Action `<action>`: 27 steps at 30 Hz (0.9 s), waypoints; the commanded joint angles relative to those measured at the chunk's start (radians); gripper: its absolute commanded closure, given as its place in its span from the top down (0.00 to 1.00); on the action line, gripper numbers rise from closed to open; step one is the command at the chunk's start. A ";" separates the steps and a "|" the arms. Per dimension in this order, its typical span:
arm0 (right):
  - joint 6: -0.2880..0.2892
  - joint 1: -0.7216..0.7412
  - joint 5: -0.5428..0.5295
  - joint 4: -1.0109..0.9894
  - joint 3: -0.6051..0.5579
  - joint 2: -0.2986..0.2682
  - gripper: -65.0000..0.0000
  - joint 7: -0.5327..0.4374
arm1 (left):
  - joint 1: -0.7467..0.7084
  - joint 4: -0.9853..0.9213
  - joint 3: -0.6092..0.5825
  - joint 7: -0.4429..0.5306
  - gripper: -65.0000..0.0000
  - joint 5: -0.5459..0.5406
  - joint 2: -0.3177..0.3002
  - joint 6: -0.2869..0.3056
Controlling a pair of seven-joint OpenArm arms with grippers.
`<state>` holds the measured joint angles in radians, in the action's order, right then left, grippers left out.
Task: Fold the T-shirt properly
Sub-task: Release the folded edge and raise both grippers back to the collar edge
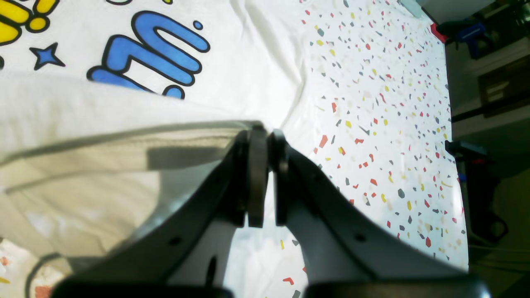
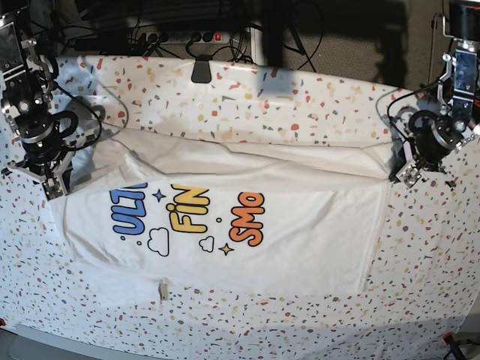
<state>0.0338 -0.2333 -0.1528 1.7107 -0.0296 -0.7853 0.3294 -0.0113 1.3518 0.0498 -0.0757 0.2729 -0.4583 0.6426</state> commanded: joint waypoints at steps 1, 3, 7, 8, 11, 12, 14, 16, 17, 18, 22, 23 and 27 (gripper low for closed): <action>-0.012 0.012 0.010 0.007 0.007 -0.021 0.00 -0.024 | 0.023 0.014 0.006 0.031 0.00 -0.008 -0.013 0.021; -0.013 0.012 0.010 -0.014 0.007 -0.021 0.00 -0.032 | 0.031 0.014 0.006 0.032 0.00 -0.008 -0.008 0.056; -0.012 0.033 0.010 -0.082 0.000 -0.020 0.00 -0.048 | 0.031 0.014 0.001 0.032 0.00 -0.004 -0.008 0.056; -0.010 0.045 0.010 -0.098 -0.006 -0.021 0.00 -0.050 | 0.031 0.014 0.001 0.036 0.00 -0.005 -0.007 0.056; -0.006 0.080 0.010 -0.130 -0.047 -0.021 0.00 -0.049 | 0.031 0.014 -0.008 0.047 0.00 -0.004 -0.007 0.056; -0.006 0.094 0.011 -0.140 -0.069 -0.021 0.00 -0.049 | 0.031 0.014 -0.015 0.047 0.00 -0.004 -0.007 0.056; -0.006 0.125 0.018 -0.164 -0.119 -0.020 0.00 -0.049 | 0.031 0.014 -0.027 0.046 0.00 -0.003 -0.008 0.056; -0.008 0.162 0.022 -0.192 -0.165 -0.020 0.00 -0.045 | 0.031 0.014 -0.026 0.036 0.07 -0.002 -0.008 0.056; -0.008 0.179 0.021 -0.204 -0.182 -0.020 0.00 -0.037 | 0.031 0.014 -0.026 0.029 0.12 0.000 -0.009 0.056; -0.008 0.195 0.021 -0.214 -0.194 -0.020 0.00 -0.028 | 0.031 0.014 -0.026 0.021 0.17 -0.001 -0.010 0.039; -0.012 0.255 0.021 -0.234 -0.199 -0.022 0.16 0.013 | 0.043 0.014 -0.026 0.011 0.30 -0.001 -0.011 -0.034; -0.014 0.266 0.021 -0.234 -0.196 -0.022 0.26 0.019 | 0.052 0.014 -0.026 -0.007 0.30 -0.001 -0.010 -0.036; -0.045 0.274 0.026 -0.234 -0.192 -0.034 0.39 0.039 | 0.096 0.028 -0.026 -0.106 0.30 -0.006 -0.021 -0.037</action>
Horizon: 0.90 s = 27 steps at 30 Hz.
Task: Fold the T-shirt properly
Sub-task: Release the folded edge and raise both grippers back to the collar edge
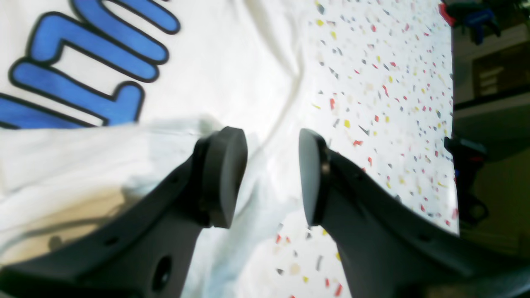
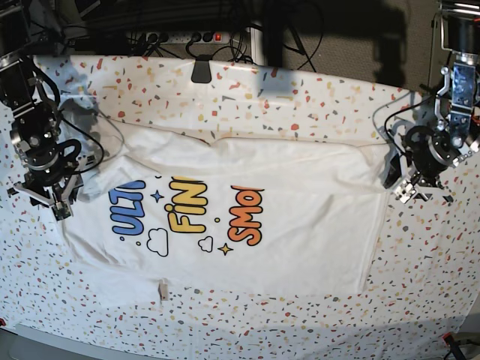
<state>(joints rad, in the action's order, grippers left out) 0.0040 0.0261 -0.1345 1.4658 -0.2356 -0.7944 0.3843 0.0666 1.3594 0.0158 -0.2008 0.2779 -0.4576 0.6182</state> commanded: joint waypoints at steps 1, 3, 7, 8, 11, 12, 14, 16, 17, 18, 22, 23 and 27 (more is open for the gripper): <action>-0.016 0.014 0.012 0.011 0.013 -0.032 0.39 -0.013 | 0.023 0.030 0.008 -0.001 0.30 -0.024 -0.032 -0.013; -0.019 0.009 0.042 0.011 0.014 -0.050 0.39 -0.002 | 0.018 0.068 0.008 -0.034 0.30 -0.052 -0.057 -0.012; -0.043 -0.029 0.055 0.028 0.014 -0.098 0.39 0.003 | -0.018 0.181 0.008 -0.148 0.30 -0.114 -0.100 -0.011; -0.043 -0.047 0.056 0.040 0.014 -0.109 0.39 0.006 | -0.034 0.209 0.008 -0.163 0.30 -0.123 -0.108 -0.008; -0.048 -0.111 0.067 0.097 0.014 -0.130 0.39 0.022 | -0.098 0.286 0.008 -0.177 0.30 -0.122 -0.113 0.000; -0.055 -0.135 0.087 0.119 0.014 -0.131 0.39 0.029 | -0.122 0.305 0.008 -0.174 0.30 -0.121 -0.110 0.000; -0.081 -0.188 0.127 0.164 0.014 -0.130 0.39 0.035 | -0.168 0.332 0.008 -0.171 0.30 -0.116 -0.102 0.000; -0.098 -0.239 0.145 0.204 0.014 -0.130 0.39 0.038 | -0.202 0.338 0.008 -0.155 0.30 -0.069 -0.096 -0.001; -0.098 -0.261 0.150 0.220 0.014 -0.130 0.39 0.043 | -0.219 0.338 0.008 -0.146 0.30 -0.040 -0.092 -0.001; -0.099 -0.279 0.154 0.233 0.014 -0.129 0.39 0.048 | -0.235 0.338 0.008 -0.135 0.30 -0.017 -0.089 -0.001; -0.101 -0.319 0.158 0.254 0.014 -0.128 0.39 0.088 | -0.297 0.337 0.007 -0.045 0.30 0.051 -0.087 -0.001; -0.101 -0.323 0.158 0.254 0.014 -0.128 0.39 0.099 | -0.307 0.337 0.007 -0.018 0.30 0.074 -0.084 -0.003; -0.101 -0.323 0.158 0.254 0.014 -0.128 0.39 0.149 | -0.316 0.335 0.007 0.011 0.30 0.158 -0.030 -0.032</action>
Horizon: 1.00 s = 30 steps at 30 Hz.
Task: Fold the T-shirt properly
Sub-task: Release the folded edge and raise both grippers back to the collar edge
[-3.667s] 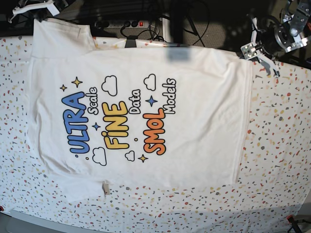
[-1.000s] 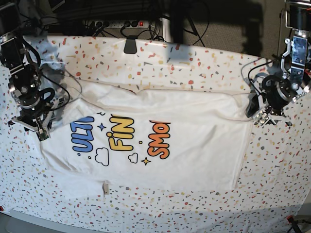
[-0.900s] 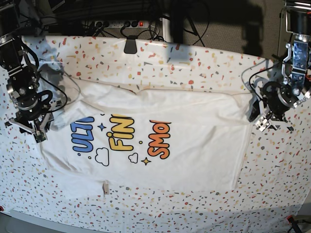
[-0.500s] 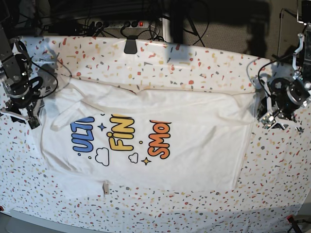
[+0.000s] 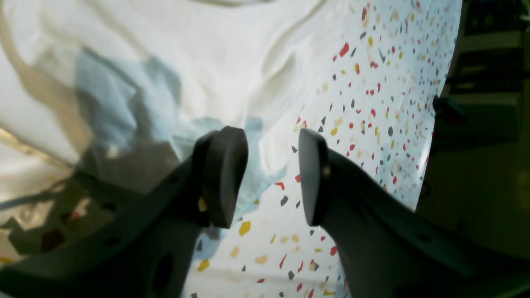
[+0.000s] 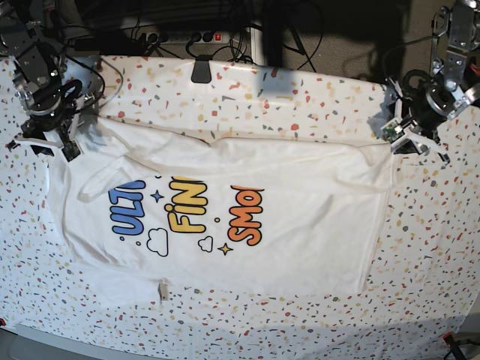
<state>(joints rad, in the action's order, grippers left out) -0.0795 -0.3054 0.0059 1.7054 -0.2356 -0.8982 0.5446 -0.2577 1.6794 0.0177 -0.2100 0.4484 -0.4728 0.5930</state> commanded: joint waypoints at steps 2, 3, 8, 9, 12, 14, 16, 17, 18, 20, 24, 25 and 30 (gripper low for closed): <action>-0.018 0.008 0.017 0.014 0.013 -0.024 0.39 -0.001 | 0.008 0.014 0.005 0.045 0.30 -0.002 0.011 -0.006; -0.018 0.008 0.017 0.014 0.013 -0.024 0.39 -0.001 | 0.008 0.014 0.005 0.060 0.30 -0.002 0.019 -0.006; -0.018 0.003 0.017 0.014 0.013 -0.024 0.39 0.003 | 0.011 0.004 0.005 0.078 0.30 0.079 0.032 -0.102; -0.018 0.003 0.018 0.014 0.013 -0.024 0.39 0.002 | 0.012 -0.007 0.005 0.083 0.30 0.079 0.032 -0.104; -0.018 0.003 0.018 0.024 0.013 -0.024 0.39 0.002 | 0.011 -0.072 0.005 0.144 0.30 0.093 0.032 -0.103; -0.018 0.003 0.017 0.032 0.013 -0.024 0.39 0.002 | 0.012 -0.125 0.005 0.199 0.30 0.166 0.038 -0.106; -0.018 0.003 0.018 0.040 0.013 -0.024 0.39 0.002 | 0.012 -0.163 0.005 0.220 0.30 0.218 0.047 -0.125; -0.018 0.003 0.018 0.044 0.013 -0.024 0.39 -0.001 | 0.012 -0.175 0.005 0.223 0.30 0.217 0.048 -0.132; -0.018 0.003 0.017 0.050 0.013 -0.024 0.39 -0.003 | 0.012 -0.185 0.005 0.226 0.30 0.218 0.049 -0.137; -0.018 0.003 0.017 0.061 0.013 -0.024 0.39 -0.003 | 0.012 -0.195 0.005 0.235 0.29 0.218 0.049 -0.138; -0.018 0.003 0.017 0.078 0.013 -0.024 0.39 0.000 | 0.017 -0.195 0.005 0.241 0.21 0.217 0.048 -0.137; -0.018 0.003 0.017 0.079 0.013 -0.024 0.39 0.003 | 0.018 -0.195 0.005 0.240 0.18 0.217 0.049 -0.137; -0.018 -0.018 0.018 0.080 0.013 -0.024 0.39 0.018 | 0.016 -0.195 0.005 0.237 0.00 0.217 0.049 -0.137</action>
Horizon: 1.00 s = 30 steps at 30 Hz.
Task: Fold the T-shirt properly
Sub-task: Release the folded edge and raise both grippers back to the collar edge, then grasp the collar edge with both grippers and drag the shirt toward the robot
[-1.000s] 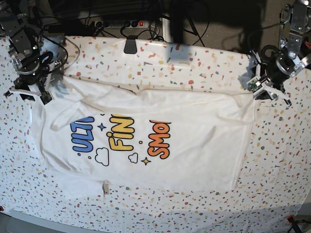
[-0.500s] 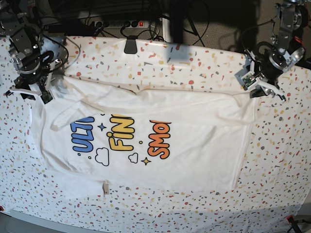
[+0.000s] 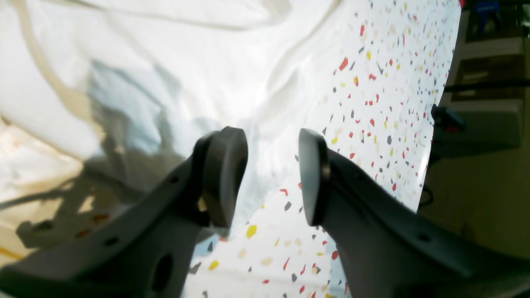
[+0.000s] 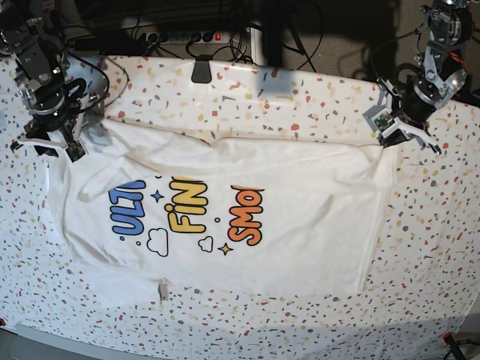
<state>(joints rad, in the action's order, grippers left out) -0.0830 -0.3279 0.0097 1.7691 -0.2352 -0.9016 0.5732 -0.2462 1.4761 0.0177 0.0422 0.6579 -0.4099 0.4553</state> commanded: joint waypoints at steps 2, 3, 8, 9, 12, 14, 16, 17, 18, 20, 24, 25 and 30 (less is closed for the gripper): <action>-0.014 -0.025 0.015 0.016 0.013 -0.021 0.39 -0.011 | 0.005 0.008 0.005 -0.014 0.00 0.004 -0.014 0.000; -0.014 -0.040 0.022 0.016 0.013 -0.021 0.39 -0.011 | 0.005 0.008 0.005 -0.014 0.00 0.004 -0.013 0.000; -0.014 -0.092 0.072 0.016 0.013 -0.021 0.39 -0.011 | 0.006 0.008 0.005 -0.014 0.00 0.004 0.003 0.000; -0.014 -0.101 0.063 0.015 0.013 -0.021 0.39 -0.011 | 0.006 0.008 0.005 -0.014 0.00 0.003 0.003 0.000; -0.014 -0.119 0.062 0.006 0.012 -0.021 0.39 -0.011 | 0.006 0.008 0.005 -0.014 0.00 0.004 0.003 0.000; -0.013 -0.119 0.059 -0.019 0.012 -0.021 0.39 -0.013 | 0.006 0.008 0.005 -0.014 0.00 0.004 0.003 0.000; -0.013 -0.118 0.059 -0.050 0.012 -0.021 0.39 -0.043 | 0.006 0.008 0.005 -0.014 0.00 0.004 0.003 0.000; -0.013 -0.118 0.059 -0.066 0.012 -0.021 0.39 -0.071 | 0.006 0.008 0.005 -0.014 0.00 0.004 0.003 0.000; -0.012 -0.118 0.059 -0.082 0.012 -0.021 0.39 -0.099 | 0.006 0.008 0.005 -0.014 0.00 0.004 0.003 0.000; 0.015 -0.118 0.059 -0.109 0.012 -0.021 0.39 -0.140 | 0.006 0.008 0.005 -0.014 0.00 0.004 0.003 0.000; 0.117 -0.115 0.059 -0.157 0.012 -0.021 0.39 -0.185 | 0.005 0.008 0.005 -0.014 0.00 0.003 0.003 0.000; 0.130 -0.112 0.060 -0.167 0.012 -0.021 0.39 -0.198 | 0.005 0.008 0.005 -0.014 0.00 0.003 0.003 0.000; 0.179 -0.060 0.058 -0.199 0.012 -0.021 0.39 -0.203 | 0.005 0.008 0.005 -0.016 0.00 0.003 0.003 0.000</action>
<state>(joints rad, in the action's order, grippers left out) 0.0948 -0.3923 0.0731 1.5658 -0.2306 -0.9012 0.3676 -0.2462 1.4761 0.0181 0.0311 0.6579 -0.3958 0.4545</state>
